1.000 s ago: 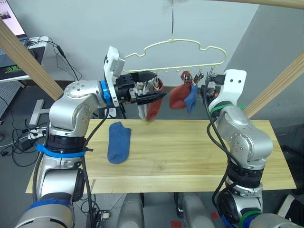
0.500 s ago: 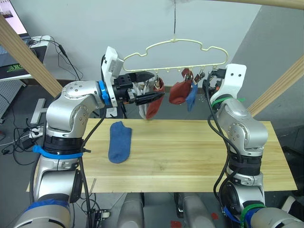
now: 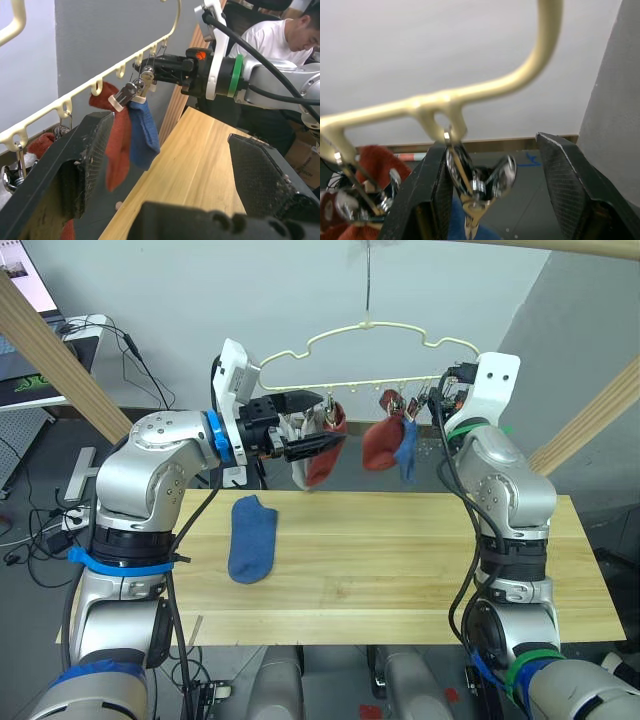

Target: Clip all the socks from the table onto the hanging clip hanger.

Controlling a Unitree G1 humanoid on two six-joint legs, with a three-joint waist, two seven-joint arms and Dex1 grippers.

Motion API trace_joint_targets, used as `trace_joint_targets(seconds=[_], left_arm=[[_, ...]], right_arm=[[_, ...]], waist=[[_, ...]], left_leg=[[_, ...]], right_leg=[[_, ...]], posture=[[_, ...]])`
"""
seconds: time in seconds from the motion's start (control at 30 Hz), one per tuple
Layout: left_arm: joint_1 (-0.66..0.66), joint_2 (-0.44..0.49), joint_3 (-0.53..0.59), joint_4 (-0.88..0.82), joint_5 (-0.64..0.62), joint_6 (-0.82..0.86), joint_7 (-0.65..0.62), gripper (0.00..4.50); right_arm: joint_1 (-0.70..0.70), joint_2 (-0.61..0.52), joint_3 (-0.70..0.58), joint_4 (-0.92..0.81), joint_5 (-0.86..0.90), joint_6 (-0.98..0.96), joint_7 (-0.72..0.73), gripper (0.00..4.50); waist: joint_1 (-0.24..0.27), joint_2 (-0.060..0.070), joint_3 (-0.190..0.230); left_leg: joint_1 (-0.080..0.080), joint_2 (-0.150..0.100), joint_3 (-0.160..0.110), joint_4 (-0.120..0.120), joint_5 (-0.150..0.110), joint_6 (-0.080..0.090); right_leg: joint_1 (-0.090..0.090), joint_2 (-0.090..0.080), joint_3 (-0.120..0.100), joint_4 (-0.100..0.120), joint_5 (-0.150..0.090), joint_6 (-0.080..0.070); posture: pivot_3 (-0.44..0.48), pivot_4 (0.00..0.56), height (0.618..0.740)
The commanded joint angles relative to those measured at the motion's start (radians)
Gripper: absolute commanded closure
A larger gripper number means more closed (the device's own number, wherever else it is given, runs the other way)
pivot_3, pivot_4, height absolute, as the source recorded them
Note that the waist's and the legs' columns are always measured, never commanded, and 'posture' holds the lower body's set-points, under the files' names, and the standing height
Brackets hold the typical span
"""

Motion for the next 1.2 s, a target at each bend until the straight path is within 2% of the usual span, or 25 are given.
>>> trace_joint_targets(seconds=[0.03, 0.17, 0.3, 0.87, 1.2], left_arm=[[0.003, 0.012, 0.017, -0.044, -0.007, -0.006, 0.01, 0.34], [0.009, 0.012, 0.015, -0.049, -0.008, -0.006, 0.016, 0.34], [0.008, 0.011, 0.014, -0.048, -0.009, -0.005, 0.019, 0.3], [0.012, 0.0, 0.01, -0.056, -0.009, -0.008, 0.039, 0.3], [0.016, -0.012, 0.003, -0.052, -0.007, -0.014, 0.043, 0.3]], right_arm=[[-0.036, 0.004, -0.008, -0.011, 0.0, -0.036, -0.002, 1.91], [-0.046, 0.006, -0.005, 0.002, -0.001, -0.043, -0.001, 1.91], [-0.046, 0.005, -0.004, 0.003, -0.003, -0.038, -0.003, 2.74], [-0.054, 0.008, -0.011, 0.014, -0.004, -0.005, -0.021, 2.74], [-0.033, 0.043, -0.006, -0.075, 0.006, 0.085, -0.052, 2.74]], waist=[[0.0, 0.0, 0.0], [0.001, 0.0, 0.0], [0.003, 0.0, 0.0], [0.003, 0.0, 0.0], [0.002, 0.0, 0.0]], left_leg=[[0.0, 0.0, 0.0, 0.0, 0.0, 0.0], [0.0, 0.0, 0.0, 0.0, 0.0, 0.0], [0.0, 0.0, 0.0, 0.0, 0.0, 0.0], [0.0, 0.0, 0.0, 0.0, 0.0, 0.0], [0.0, 0.0, 0.0, 0.0, 0.0, 0.0]], right_leg=[[0.0, 0.0, 0.0, 0.0, 0.0, 0.0], [0.0, 0.0, 0.0, 0.0, 0.0, 0.0], [0.0, 0.0, 0.0, 0.0, 0.0, 0.0], [0.0, 0.0, 0.0, 0.0, 0.0, 0.0], [0.0, 0.0, 0.0, 0.0, 0.0, 0.0]], posture=[[0.116, 0.258, 0.74], [0.117, 0.259, 0.74], [0.116, 0.259, 0.74], [0.118, 0.256, 0.74], [0.101, 0.26, 0.74]])
